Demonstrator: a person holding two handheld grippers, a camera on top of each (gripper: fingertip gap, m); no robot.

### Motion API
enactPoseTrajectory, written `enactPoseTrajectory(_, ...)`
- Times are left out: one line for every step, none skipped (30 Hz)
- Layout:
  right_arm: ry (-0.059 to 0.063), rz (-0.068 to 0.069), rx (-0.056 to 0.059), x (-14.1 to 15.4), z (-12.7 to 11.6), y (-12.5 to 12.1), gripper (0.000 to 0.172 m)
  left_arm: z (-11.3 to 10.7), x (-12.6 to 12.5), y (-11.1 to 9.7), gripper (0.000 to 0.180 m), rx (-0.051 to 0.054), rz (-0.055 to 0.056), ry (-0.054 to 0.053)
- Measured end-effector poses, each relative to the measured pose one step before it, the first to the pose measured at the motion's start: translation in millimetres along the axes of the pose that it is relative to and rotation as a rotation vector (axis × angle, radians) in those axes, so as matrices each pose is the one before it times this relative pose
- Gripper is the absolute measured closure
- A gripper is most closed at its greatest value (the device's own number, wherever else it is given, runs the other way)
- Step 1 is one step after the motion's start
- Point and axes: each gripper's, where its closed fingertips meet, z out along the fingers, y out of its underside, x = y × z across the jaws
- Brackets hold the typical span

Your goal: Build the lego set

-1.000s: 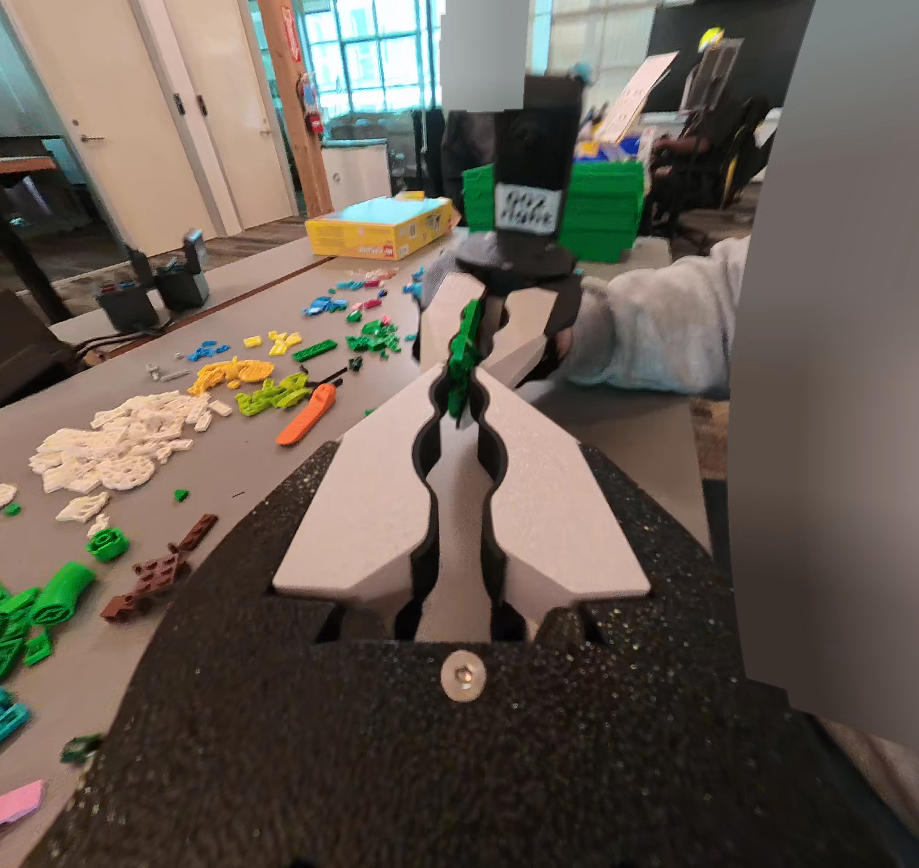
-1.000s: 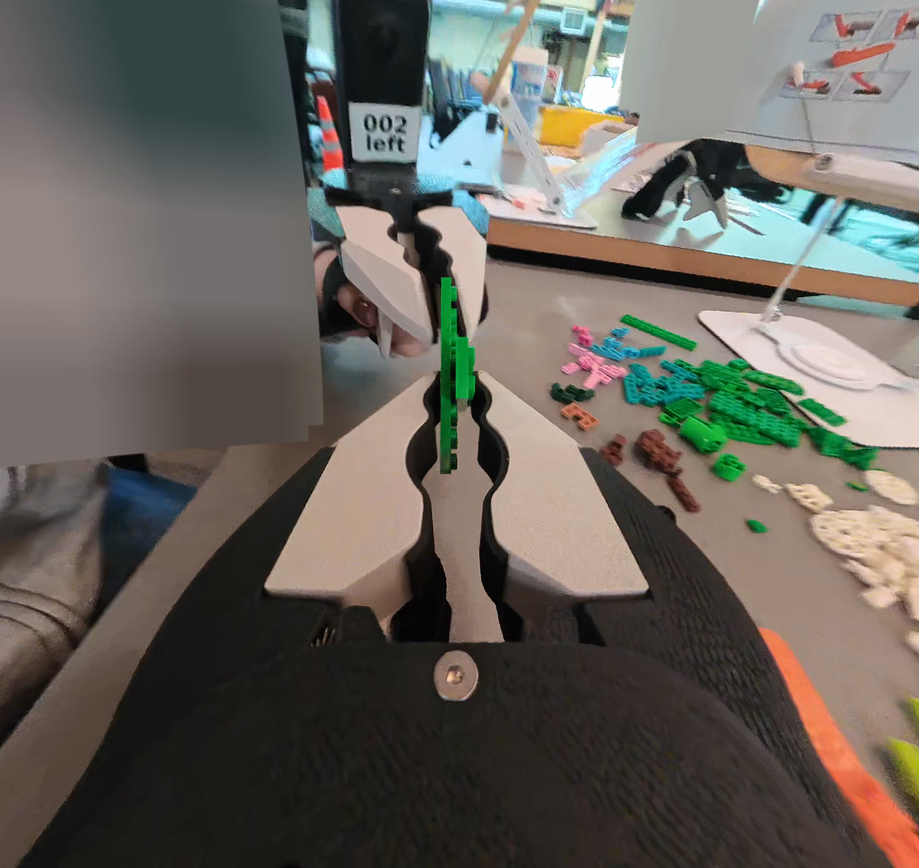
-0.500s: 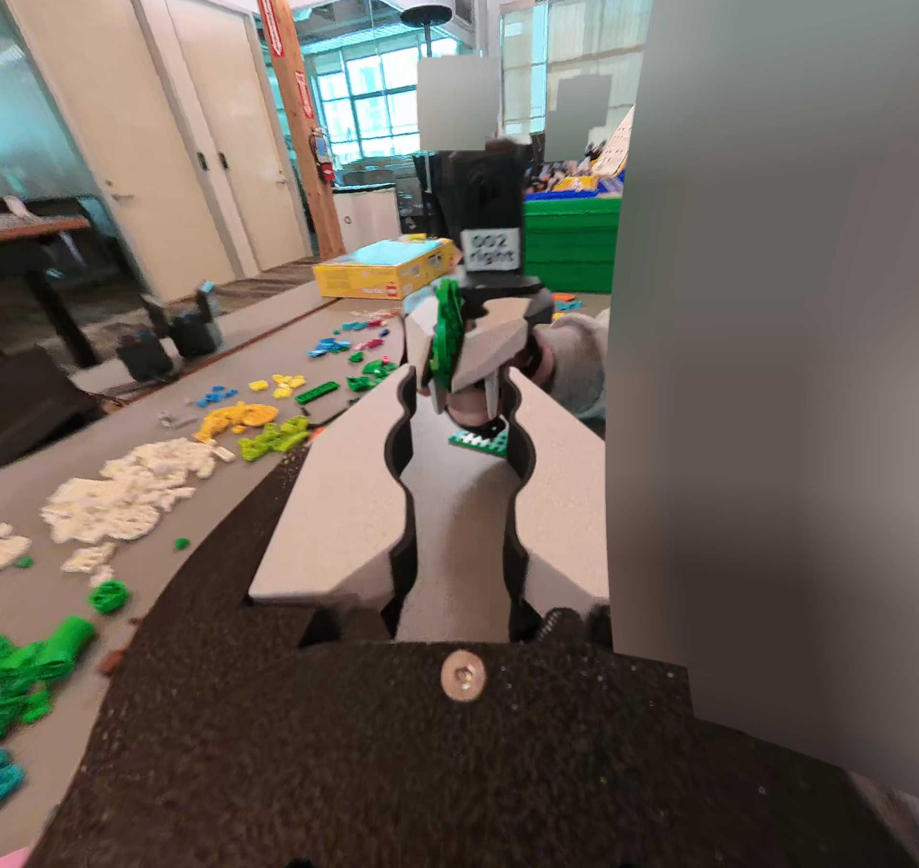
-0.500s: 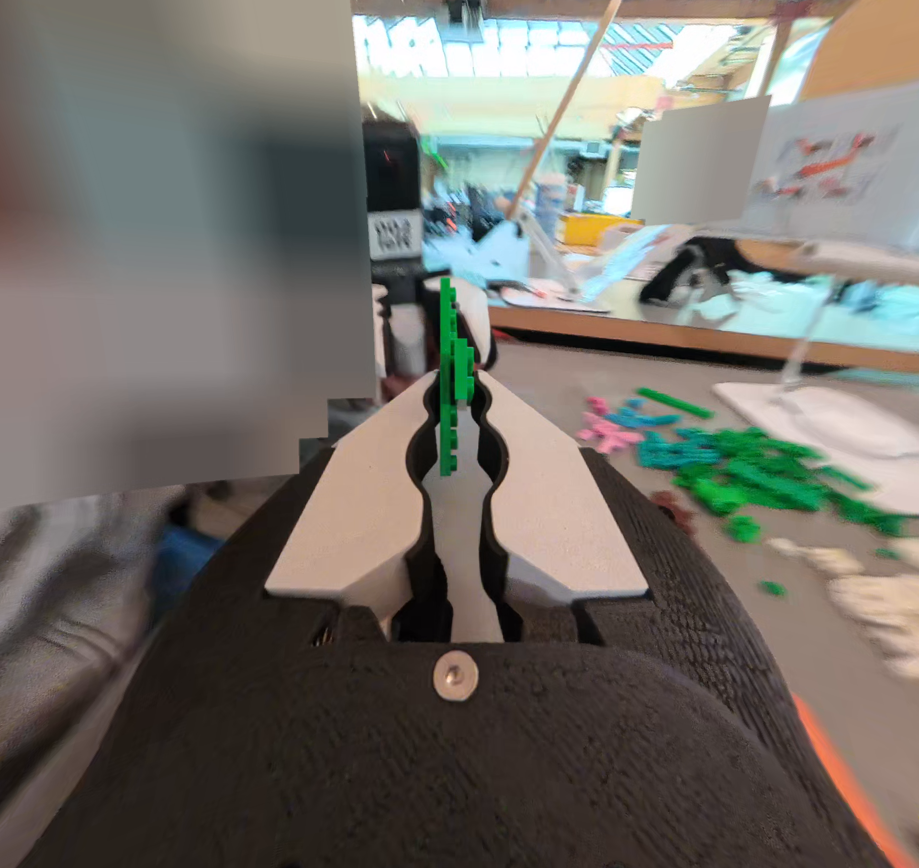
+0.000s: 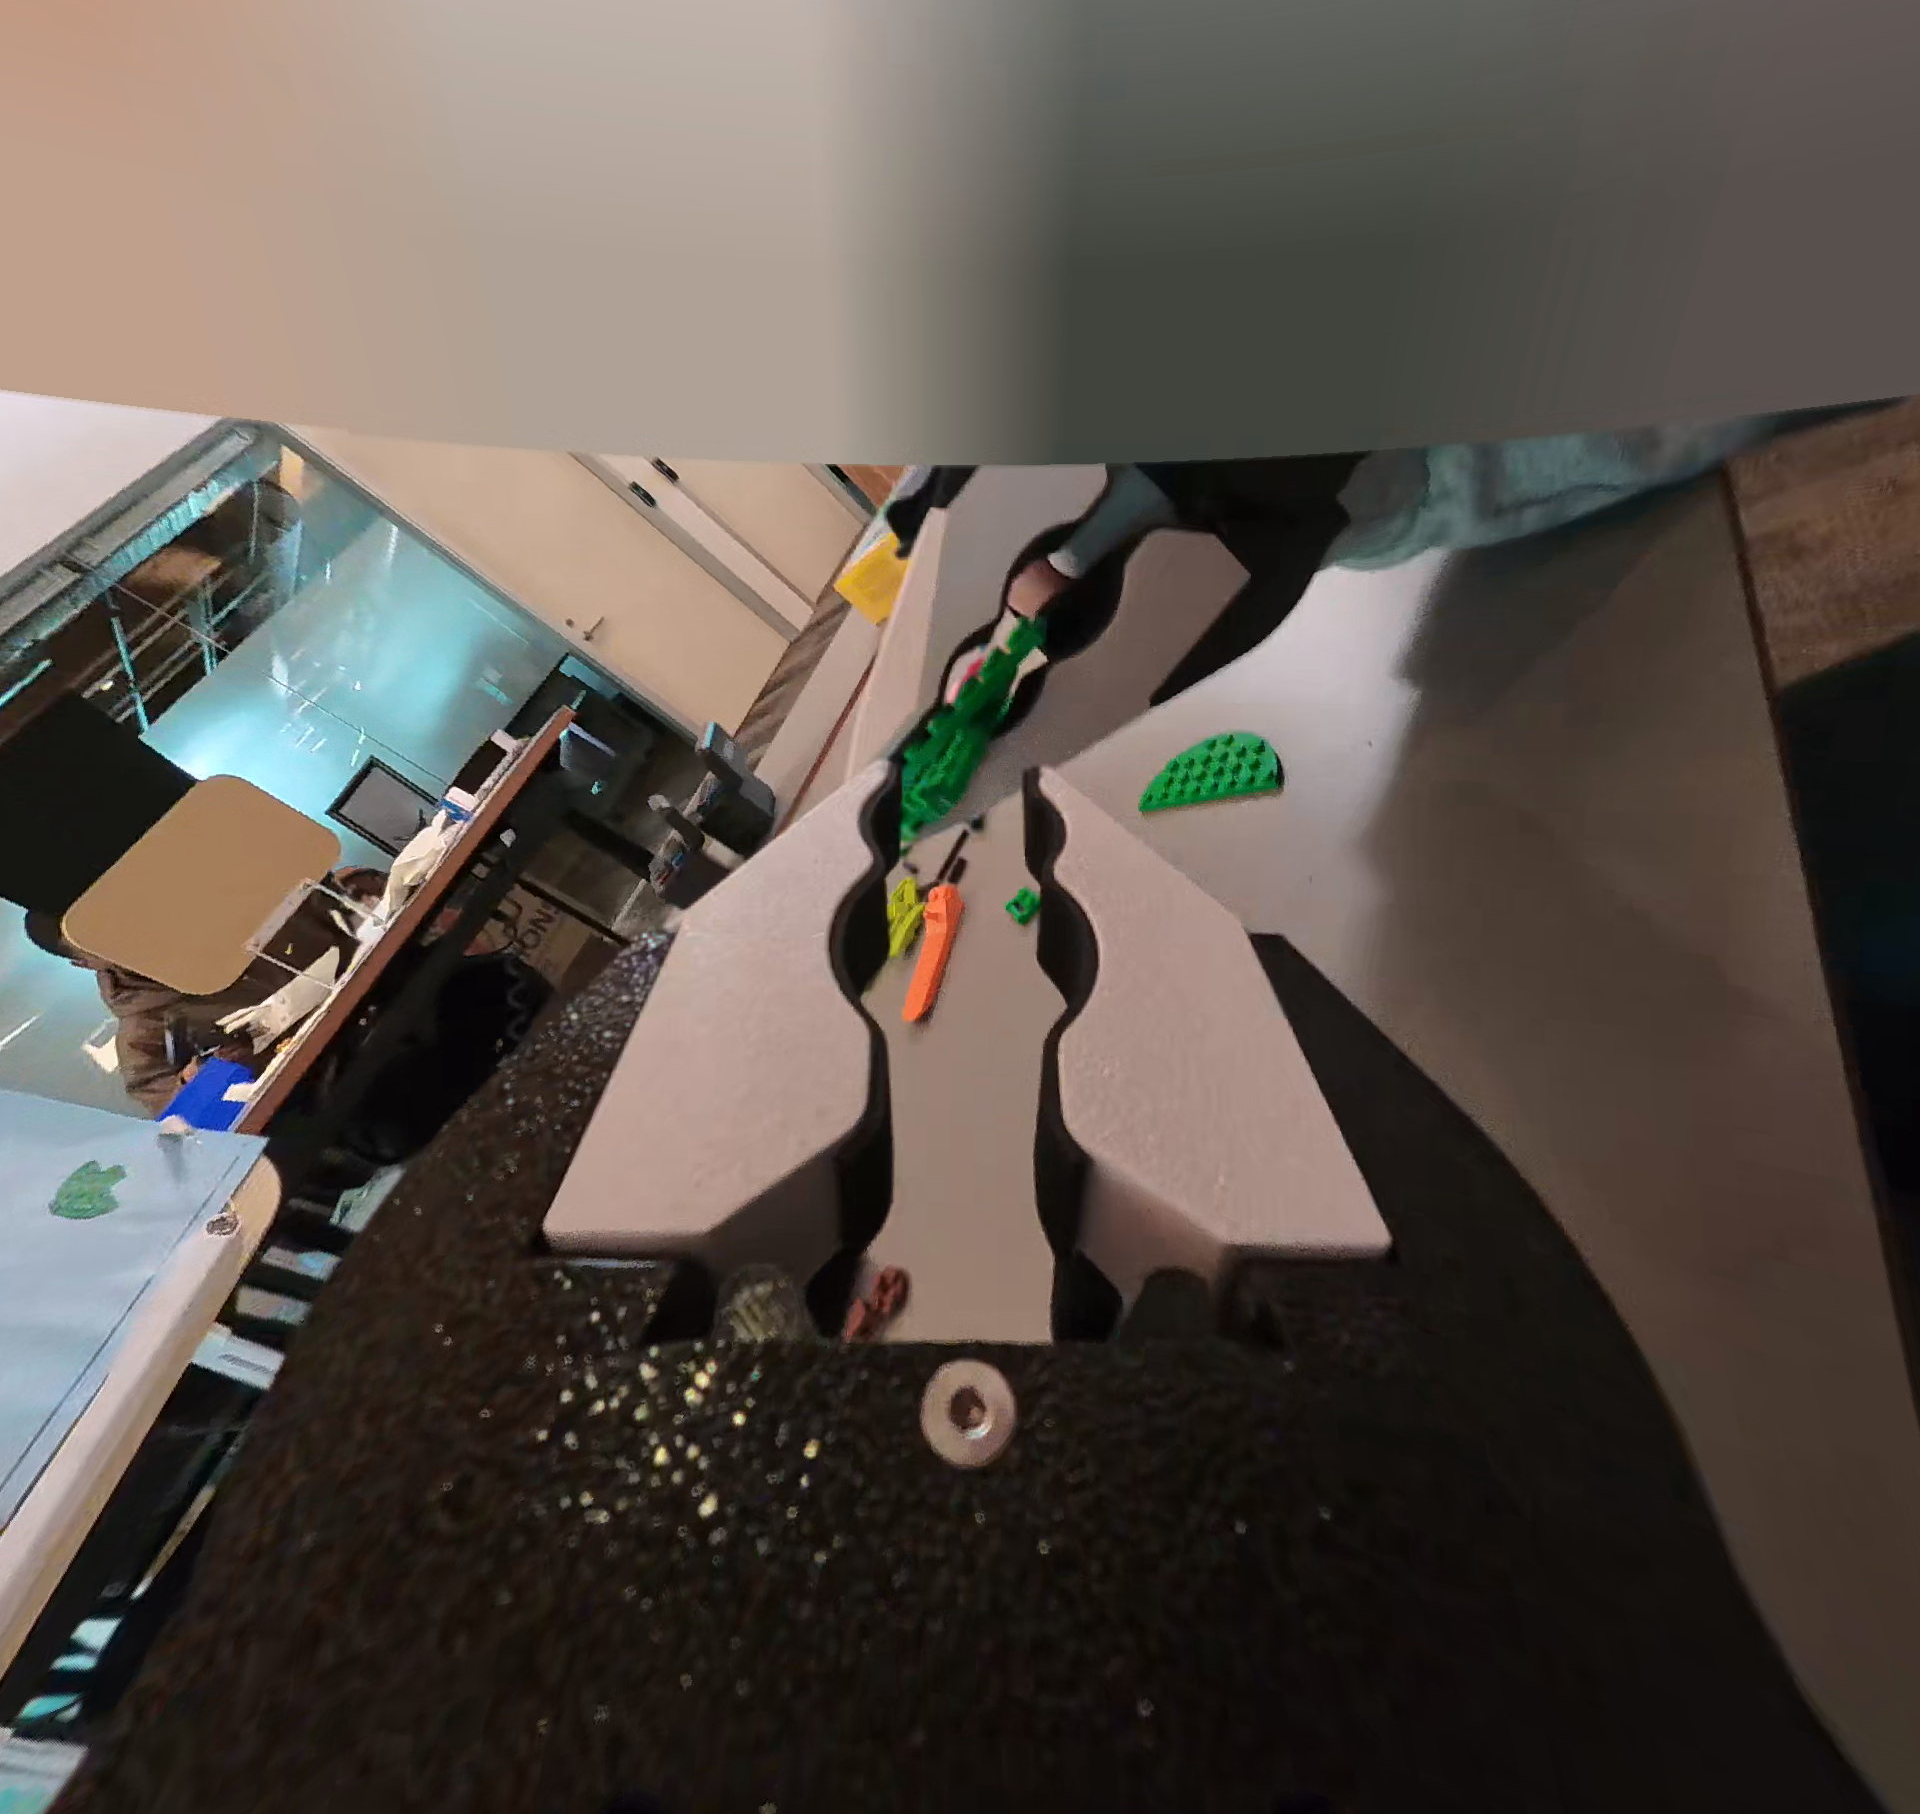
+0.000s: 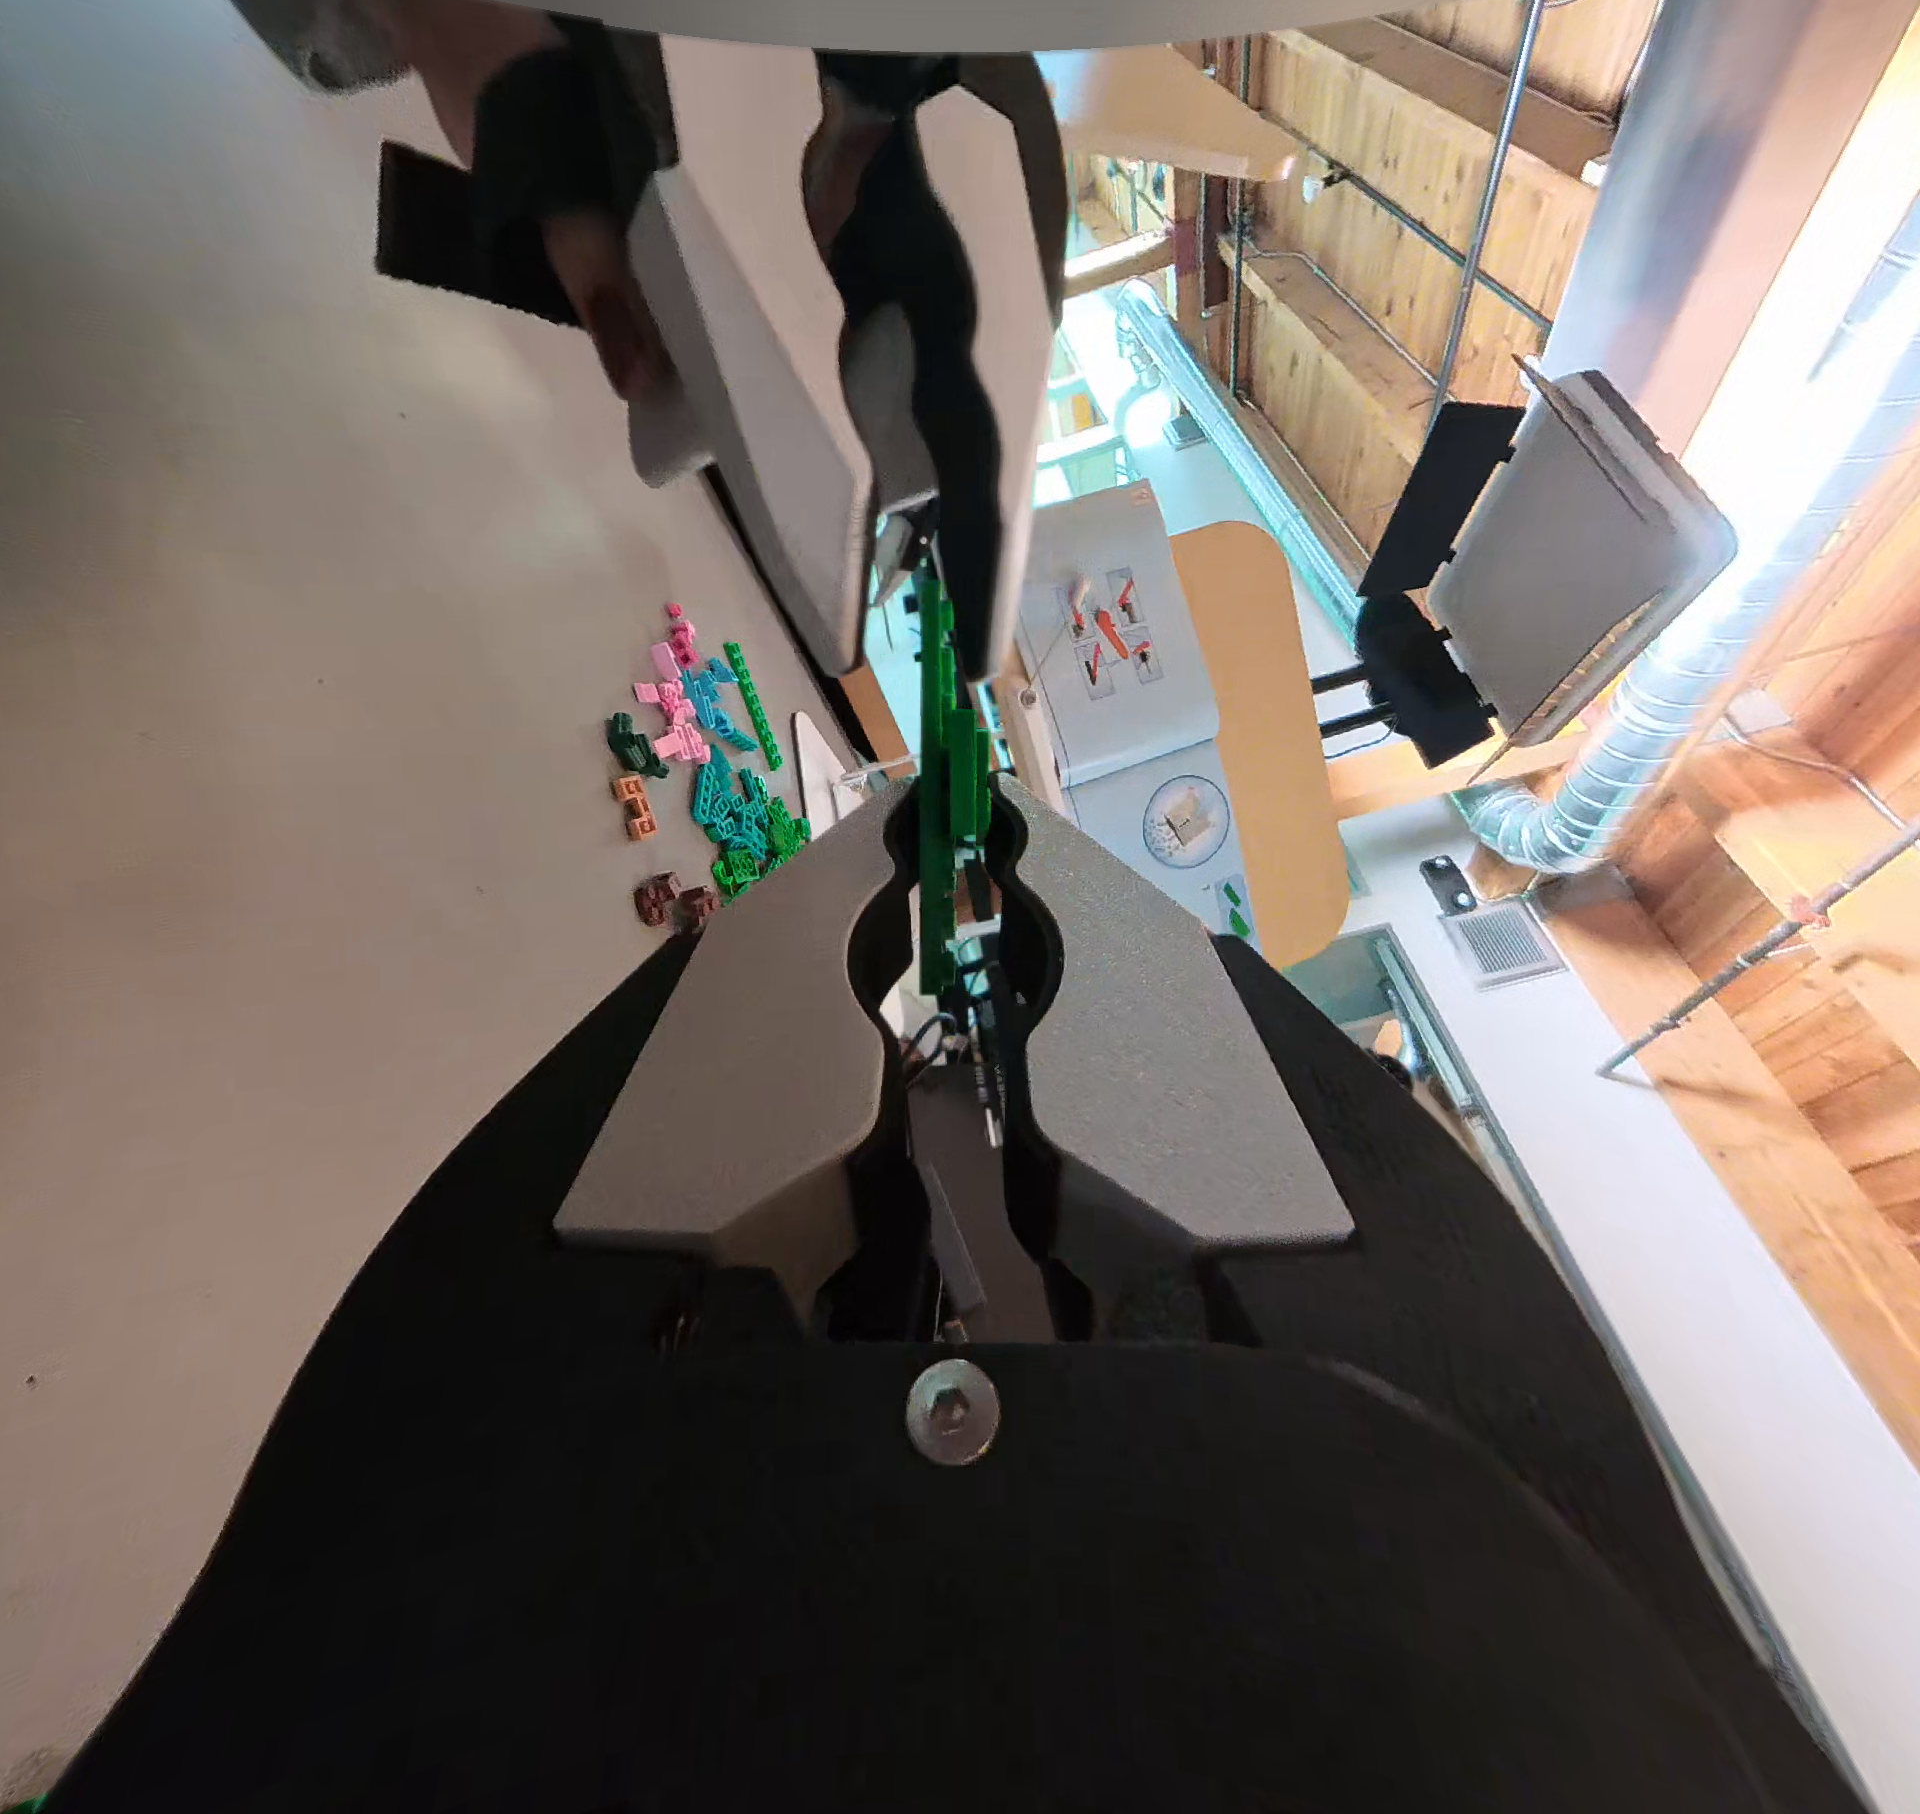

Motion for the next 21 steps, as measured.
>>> enactPoseTrajectory(0.0038,0.0052,-0.0029,1.2,-0.01,0.76,0.164,0.31,0.26,1.3,0.16,-0.0077,0.0097,-0.0022)
enactPoseTrajectory(0.001,-0.0024,0.0024,0.06,-0.05,-0.16,0.164,-0.11,-0.56,-0.38,0.161,0.0036,0.0098,-0.0088)
enactPoseTrajectory(0.0028,-0.0069,-0.0003,0.06,-0.05,-0.24,0.164,-0.07,-0.42,-0.29,0.163,0.0017,0.0119,-0.0087)
enactPoseTrajectory(0.0033,-0.0093,-0.0026,0.06,0.23,-0.28,0.163,0.14,-0.65,0.36,0.163,-0.0048,0.0202,-0.0111)
enactPoseTrajectory(-0.0016,-0.0061,-0.0008,-0.28,0.31,-0.76,0.163,0.17,-0.69,1.13,0.164,-0.012,0.029,-0.0135)
enactPoseTrajectory(-0.0002,-0.0022,0.0037,0.08,0.1,-1.45,0.163,0.35,-0.63,1.18,0.165,-0.014,0.0354,-0.0159)
enactPoseTrajectory(-0.0009,-0.0043,0.0005,-0.06,0.01,-0.96,0.163,0.66,-0.66,1.13,0.166,-0.0155,0.0372,-0.0161)
enactPoseTrajectory(-0.0027,-0.009,-0.001,-0.5,0.07,-0.71,0.163,0.84,-1.16,0.96,0.169,-0.0158,0.0348,-0.02)
enactPoseTrajectory(-0.0007,-0.0116,-0.0043,-0.25,0.18,-0.17,0.164,1.03,-0.91,0.74,0.172,-0.0143,0.0272,-0.0161)
enactPoseTrajectory(-0.0004,-0.0102,-0.0081,-0.32,0.37,0.74,0.164,0.89,-0.53,1.02,0.174,-0.0146,0.0192,-0.009)
enactPoseTrajectory(-0.003,-0.0033,-0.0088,-0.46,0.56,1.22,0.163,0.65,-0.29,1.47,0.176,-0.015,0.0164,-0.0051)
enactPoseTrajectory(-0.0039,0.0022,-0.0126,-0.52,0.82,1.63,0.164,0.73,-0.18,1.38,0.176,-0.0162,0.0113,-0.0035)
enactPoseTrajectory(-0.0011,-0.0051,-0.0213,-0.21,1.13,2.15,0.164,1.23,-0.08,1.94,0.177,-0.0233,0.0135,-0.0035)
enactPoseTrajectory(0.0059,-0.0244,-0.0271,0.02,1.41,2.2,0.164,1.55,-0.08,1.72,0.177,-0.0264,0.0224,-0.0074)
enactPoseTrajectory(0.0086,-0.0356,-0.0315,0.08,1.56,2.16,0.164,1.53,-0.19,1.69,0.178,-0.0292,0.0338,-0.011)
enactPoseTrajectory(0.0038,-0.0292,-0.0304,-0.44,1.52,2.14,0.163,1.38,0.2,2.4,0.178,-0.0314,0.0407,-0.0122)
enactPoseTrajectory(-0.0001,-0.0171,-0.0187,-0.32,0.79,1.06,0.164,0.75,0.4,2.02,0.179,-0.021,0.0359,-0.0098)
enactPoseTrajectory(-0.0006,-0.0133,-0.0119,-0.13,0.34,0.62,0.164,0.33,-0.05,0.99,0.179,-0.0074,0.0124,-0.0052)
enactPoseTrajectory(-0.0083,-0.0112,-0.0078,-0.69,0.01,0.29,0.164,0.47,0.37,0.74,0.179,-0.0006,-0.0045,0.0033)
enactPoseTrajectory(-0.0149,-0.0033,0.0048,-1.32,-0.52,-0.61,0.164,-0.02,1.22,0.22,0.179,0.006,-0.0003,0.0096)
enactPoseTrajectory(-0.0131,0.011,0.016,-0.93,-1.09,-1.11,0.163,-0.45,1.0,-0.94,0.179,0.0149,-0.0002,0.0077)
